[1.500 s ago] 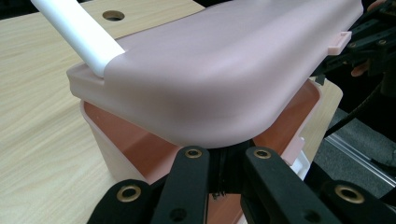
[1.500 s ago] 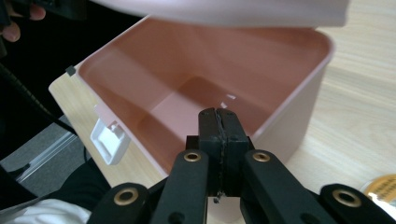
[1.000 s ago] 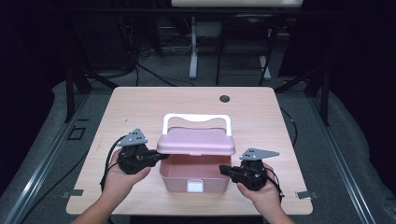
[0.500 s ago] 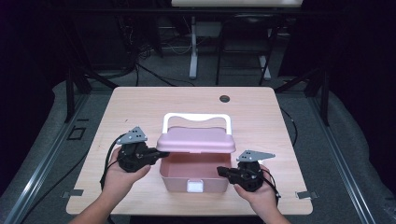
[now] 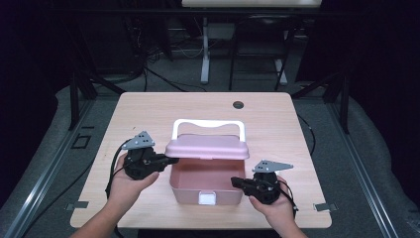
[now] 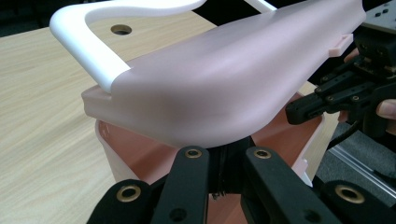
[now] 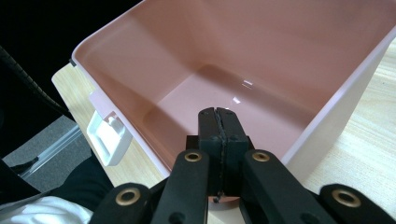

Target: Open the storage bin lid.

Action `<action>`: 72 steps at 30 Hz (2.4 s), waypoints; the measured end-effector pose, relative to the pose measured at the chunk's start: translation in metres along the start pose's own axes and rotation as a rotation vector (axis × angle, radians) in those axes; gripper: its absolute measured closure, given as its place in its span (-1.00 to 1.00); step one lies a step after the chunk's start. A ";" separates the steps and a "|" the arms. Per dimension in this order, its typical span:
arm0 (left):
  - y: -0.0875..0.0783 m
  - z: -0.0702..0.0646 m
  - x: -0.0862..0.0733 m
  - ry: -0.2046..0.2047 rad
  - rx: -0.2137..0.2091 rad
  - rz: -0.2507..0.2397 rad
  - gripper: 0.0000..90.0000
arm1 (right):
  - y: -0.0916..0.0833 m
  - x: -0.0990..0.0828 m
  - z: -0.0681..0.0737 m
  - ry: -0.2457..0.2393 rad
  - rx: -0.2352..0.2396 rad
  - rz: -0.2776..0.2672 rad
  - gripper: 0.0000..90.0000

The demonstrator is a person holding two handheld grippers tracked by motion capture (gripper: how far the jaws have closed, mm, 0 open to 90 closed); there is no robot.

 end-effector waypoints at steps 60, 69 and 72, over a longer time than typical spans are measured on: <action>0.006 0.013 0.053 -0.003 0.072 -0.076 0.99 | -0.001 -0.002 -0.001 0.009 -0.024 -0.032 1.00; 0.008 0.017 0.060 -0.014 0.077 -0.092 0.99 | -0.002 -0.003 -0.001 0.007 -0.021 -0.032 1.00; 0.009 0.018 0.061 -0.011 0.079 -0.090 0.99 | -0.002 -0.002 -0.001 0.006 -0.022 -0.031 1.00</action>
Point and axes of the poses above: each handheld gripper's, and its own axes: y roughly forward along the jaws, x roughly out of its top, z roughly to its left, the point moved 4 cm from there along y, roughly forward along the jaws, and after that the axes turned 7 degrees about -y, right-handed, at the moved point
